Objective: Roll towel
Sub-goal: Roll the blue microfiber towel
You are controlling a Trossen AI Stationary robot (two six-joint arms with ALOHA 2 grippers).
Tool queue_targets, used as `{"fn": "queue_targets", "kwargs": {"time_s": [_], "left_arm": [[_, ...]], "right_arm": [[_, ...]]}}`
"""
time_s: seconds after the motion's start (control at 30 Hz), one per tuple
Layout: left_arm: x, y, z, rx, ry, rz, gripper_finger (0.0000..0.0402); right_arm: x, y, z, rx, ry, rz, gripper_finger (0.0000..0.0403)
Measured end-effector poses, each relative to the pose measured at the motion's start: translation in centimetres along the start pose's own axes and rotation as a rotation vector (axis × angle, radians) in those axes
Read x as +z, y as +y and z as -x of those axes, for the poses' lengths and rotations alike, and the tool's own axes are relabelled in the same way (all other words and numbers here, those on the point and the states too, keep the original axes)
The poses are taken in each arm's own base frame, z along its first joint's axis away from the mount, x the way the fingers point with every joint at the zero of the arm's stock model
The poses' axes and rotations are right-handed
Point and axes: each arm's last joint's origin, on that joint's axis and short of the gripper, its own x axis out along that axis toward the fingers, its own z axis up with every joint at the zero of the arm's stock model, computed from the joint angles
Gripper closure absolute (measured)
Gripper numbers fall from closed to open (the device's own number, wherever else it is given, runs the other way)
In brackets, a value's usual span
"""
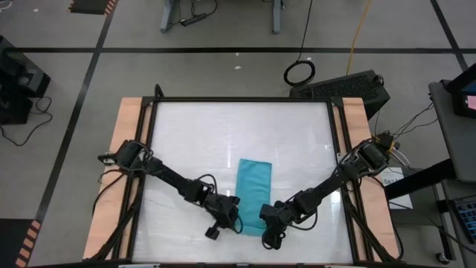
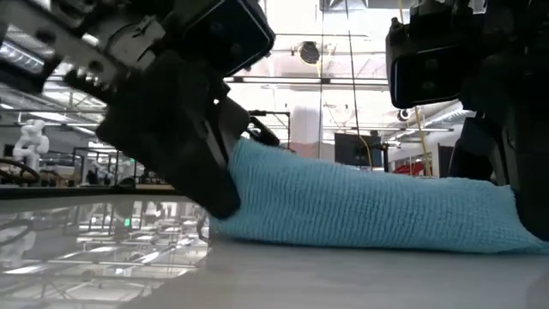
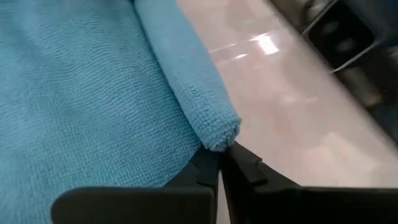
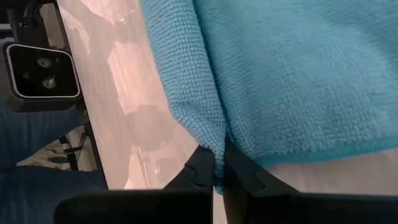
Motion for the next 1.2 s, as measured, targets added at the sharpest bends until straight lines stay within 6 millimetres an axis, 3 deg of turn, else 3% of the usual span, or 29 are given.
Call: {"fn": "queue_targets", "kwargs": {"time_s": [0.1,0.2,0.43,0.53,0.8,0.97,1.2], "left_arm": [[0.2,0.3,0.2,-0.085,-0.015,0.059,0.0385],[0.8,-0.1,0.7,-0.126,-0.046,0.048,0.0357],[2.3,-0.4,2.5,-0.050,-0.093,0.011,0.0213],[2.6,-0.8,3.0,-0.048,-0.088,-0.023,0.0172],[2.5,-4.2,2.4,-0.004,-0.092,-0.280,0.0181],[2.7,-4.3,1.9,0.085,-0.134,-0.368,0.0194],[2.3,-3.6,0.6,0.103,-0.098,-0.364,0.0197]], "right_arm": [[0.0,0.0,0.0,0.007,0.006,-0.006,0.0402],[0.0,0.1,0.0,0.011,0.021,-0.007,0.0402],[-0.2,0.1,0.0,0.024,0.047,-0.006,0.0402],[-0.2,0.1,0.0,0.026,0.046,-0.006,0.0402],[-0.1,0.1,0.0,0.025,0.040,-0.006,0.0402],[0.0,0.1,0.1,0.023,0.034,-0.007,0.0403],[0.1,0.1,0.1,0.025,0.029,-0.010,0.0403]]}}
